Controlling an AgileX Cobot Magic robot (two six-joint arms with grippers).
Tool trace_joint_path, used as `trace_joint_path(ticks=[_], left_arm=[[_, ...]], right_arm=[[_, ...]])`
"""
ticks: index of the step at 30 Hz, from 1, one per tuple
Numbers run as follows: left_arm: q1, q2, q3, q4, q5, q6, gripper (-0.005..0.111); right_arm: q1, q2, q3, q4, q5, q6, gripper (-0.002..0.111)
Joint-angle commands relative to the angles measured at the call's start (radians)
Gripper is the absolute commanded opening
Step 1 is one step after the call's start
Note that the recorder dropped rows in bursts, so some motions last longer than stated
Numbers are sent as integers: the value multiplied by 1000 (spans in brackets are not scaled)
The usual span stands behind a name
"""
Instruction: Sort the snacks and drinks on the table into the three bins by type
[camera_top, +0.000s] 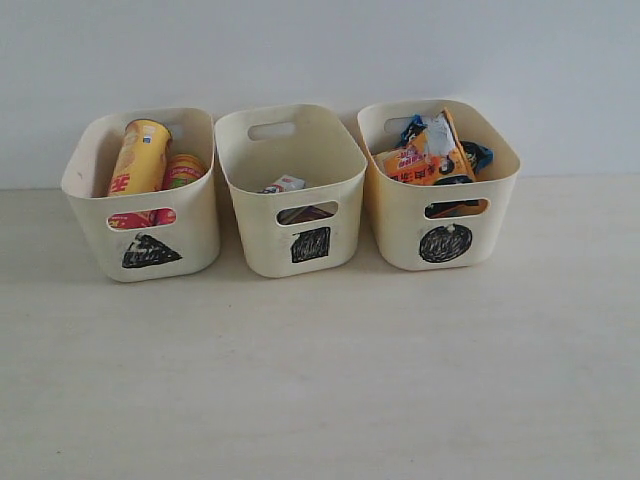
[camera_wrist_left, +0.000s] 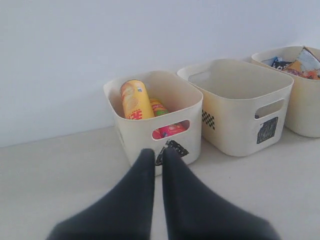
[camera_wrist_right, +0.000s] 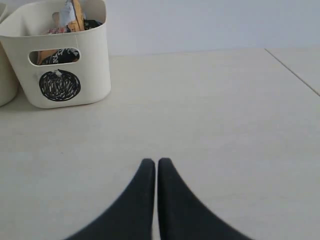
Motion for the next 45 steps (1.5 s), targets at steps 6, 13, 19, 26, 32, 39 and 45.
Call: trace_joint_path(ticks=[6, 13, 19, 26, 32, 39, 45], left_arm=[[5, -25, 58, -25, -24, -8, 4], [5, -136, 132, -16, -45, -20, 4], [5, -207, 189, 50, -18, -107, 4], [25, -207, 249, 50, -24, -109, 4], [54, -207, 249, 39, -22, -115, 4], [73, -207, 249, 17, 29, -120, 4], [73, -207, 249, 17, 29, -120, 4]], right_arm=[[-3, -5, 4, -3, -4, 6, 0], [-3, -5, 4, -3, -4, 6, 0], [-3, -5, 4, -3, -4, 6, 0], [-3, -5, 4, -3, -4, 6, 0], [-3, -5, 4, -3, -4, 6, 0], [-3, -5, 4, -3, -4, 6, 0], [-3, -5, 4, -3, -4, 6, 0]])
